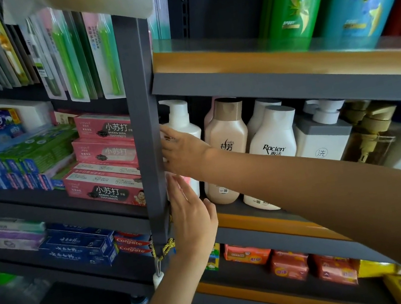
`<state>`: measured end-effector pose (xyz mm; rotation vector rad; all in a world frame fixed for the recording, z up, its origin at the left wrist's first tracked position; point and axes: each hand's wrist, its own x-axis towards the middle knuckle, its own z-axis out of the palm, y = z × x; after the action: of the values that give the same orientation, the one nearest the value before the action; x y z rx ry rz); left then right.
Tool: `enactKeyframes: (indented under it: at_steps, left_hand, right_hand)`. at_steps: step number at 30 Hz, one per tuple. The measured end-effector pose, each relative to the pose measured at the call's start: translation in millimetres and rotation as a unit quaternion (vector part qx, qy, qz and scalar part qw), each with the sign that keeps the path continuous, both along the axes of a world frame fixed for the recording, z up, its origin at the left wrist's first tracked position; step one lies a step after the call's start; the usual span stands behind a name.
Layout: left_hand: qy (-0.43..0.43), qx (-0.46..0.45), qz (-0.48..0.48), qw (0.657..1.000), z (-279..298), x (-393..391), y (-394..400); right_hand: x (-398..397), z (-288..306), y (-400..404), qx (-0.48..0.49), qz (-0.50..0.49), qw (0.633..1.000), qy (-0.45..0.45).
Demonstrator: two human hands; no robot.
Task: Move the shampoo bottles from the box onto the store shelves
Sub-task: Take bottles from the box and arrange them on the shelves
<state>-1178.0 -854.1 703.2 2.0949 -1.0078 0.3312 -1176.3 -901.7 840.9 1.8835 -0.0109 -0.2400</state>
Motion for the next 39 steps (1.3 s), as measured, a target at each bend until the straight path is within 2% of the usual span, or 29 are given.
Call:
enactKeyframes:
  at_steps: [3,7,8,10,13,15,18,22,26,30,34,39]
  left_hand:
    - [-0.019,0.003,-0.013,1.000,-2,1,3]
    - [-0.046,0.010,-0.034,0.998,-2,0,9]
    - [-0.059,0.008,-0.049,0.997,-1,-2,10]
    - [-0.078,0.010,-0.068,0.995,4,-6,9]
    - [-0.110,0.019,-0.058,0.992,14,-13,2]
    - [-0.116,0.024,-0.061,0.991,22,-17,-4]
    - [-0.117,0.023,-0.069,0.990,28,-22,-9]
    - [-0.061,-0.005,-0.109,0.992,32,-22,-15]
    - [0.050,-0.083,-0.148,0.984,40,-17,-19]
    - [0.124,-0.127,-0.160,0.971,51,-21,-19]
    - [0.141,-0.136,-0.169,0.966,58,-25,-17]
    - [0.100,-0.132,-0.176,0.970,65,-27,-21]
  right_hand:
    - [-5,-6,1,0.020,0.003,0.999,-0.043]
    - [-36,-38,-7,0.110,0.077,0.974,-0.184]
    - [-48,-47,-11,0.146,0.102,0.956,-0.233]
    - [-70,-57,-24,0.239,0.133,0.894,-0.354]
    - [-96,-47,-38,0.284,0.096,0.802,-0.517]
    - [-100,-39,-40,0.318,0.062,0.758,-0.566]
    - [-90,-30,-38,0.416,0.038,0.692,-0.588]
    - [-75,-28,-31,0.492,-0.048,0.653,-0.573]
    - [-77,-25,-20,0.495,-0.069,0.669,-0.551]
    - [-75,-27,-14,0.523,-0.071,0.632,-0.568]
    - [-71,-31,-15,0.540,-0.078,0.604,-0.580]
    - [-72,-19,-18,0.523,-0.095,0.618,-0.579]
